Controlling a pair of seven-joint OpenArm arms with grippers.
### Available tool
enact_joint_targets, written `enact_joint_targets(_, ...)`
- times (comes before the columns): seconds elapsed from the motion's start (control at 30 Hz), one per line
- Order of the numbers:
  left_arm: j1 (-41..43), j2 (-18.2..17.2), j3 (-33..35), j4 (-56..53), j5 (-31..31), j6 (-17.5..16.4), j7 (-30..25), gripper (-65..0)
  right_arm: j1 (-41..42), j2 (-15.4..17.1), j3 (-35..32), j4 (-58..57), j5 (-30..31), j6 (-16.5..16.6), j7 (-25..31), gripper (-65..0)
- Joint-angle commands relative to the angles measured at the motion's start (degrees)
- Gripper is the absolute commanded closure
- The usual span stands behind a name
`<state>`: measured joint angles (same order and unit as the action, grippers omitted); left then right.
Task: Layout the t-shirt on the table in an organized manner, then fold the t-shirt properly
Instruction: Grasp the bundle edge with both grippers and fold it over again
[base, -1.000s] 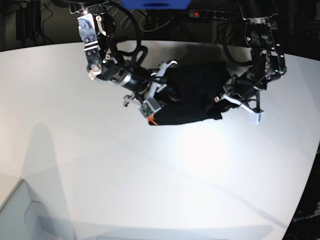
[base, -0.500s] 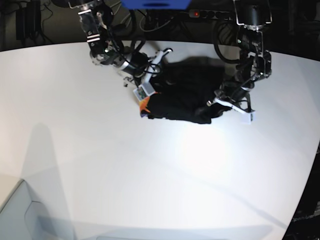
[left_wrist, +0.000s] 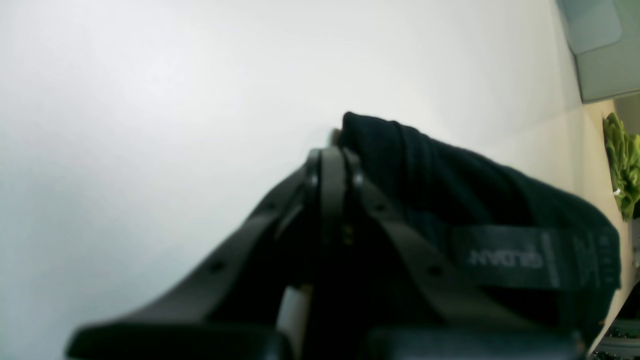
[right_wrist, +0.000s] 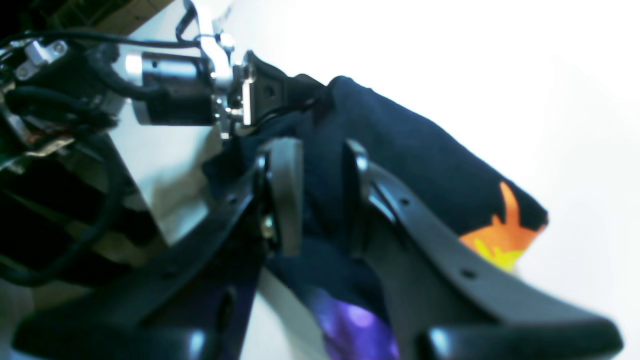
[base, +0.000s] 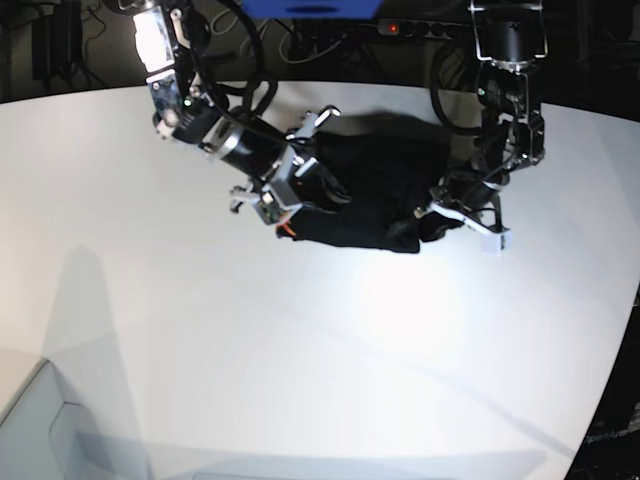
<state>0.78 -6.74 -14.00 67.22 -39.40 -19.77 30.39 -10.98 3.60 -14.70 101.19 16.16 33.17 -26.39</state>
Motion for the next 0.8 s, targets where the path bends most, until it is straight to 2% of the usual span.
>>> enact_joint_targets(0.0,0.5,-0.4,0.0,-0.3,1.4,1.4,1.8,-0.5,2.1,-0.2,-0.1,-0.4,0.7,0.5,1.2,-12.6)
enact_joint_targets(0.47,0.6,-1.4,0.0,-0.5,1.4,1.4,1.8,-0.5,15.6,-0.2,0.1,-25.7,0.8,0.5,1.2,-12.3)
enact_joint_targets(0.63,0.8,-1.4,-0.3,0.0,1.4,1.4,1.9,-0.5,14.5,-0.2,0.1,-25.9,0.8,0.5,3.5,-12.3)
enact_joint_targets(0.77,1.4,-1.4,-0.5,3.2,0.8,1.4,2.2,-0.5,11.1,0.0,1.1,-16.8,0.8,0.5,3.5,-12.6)
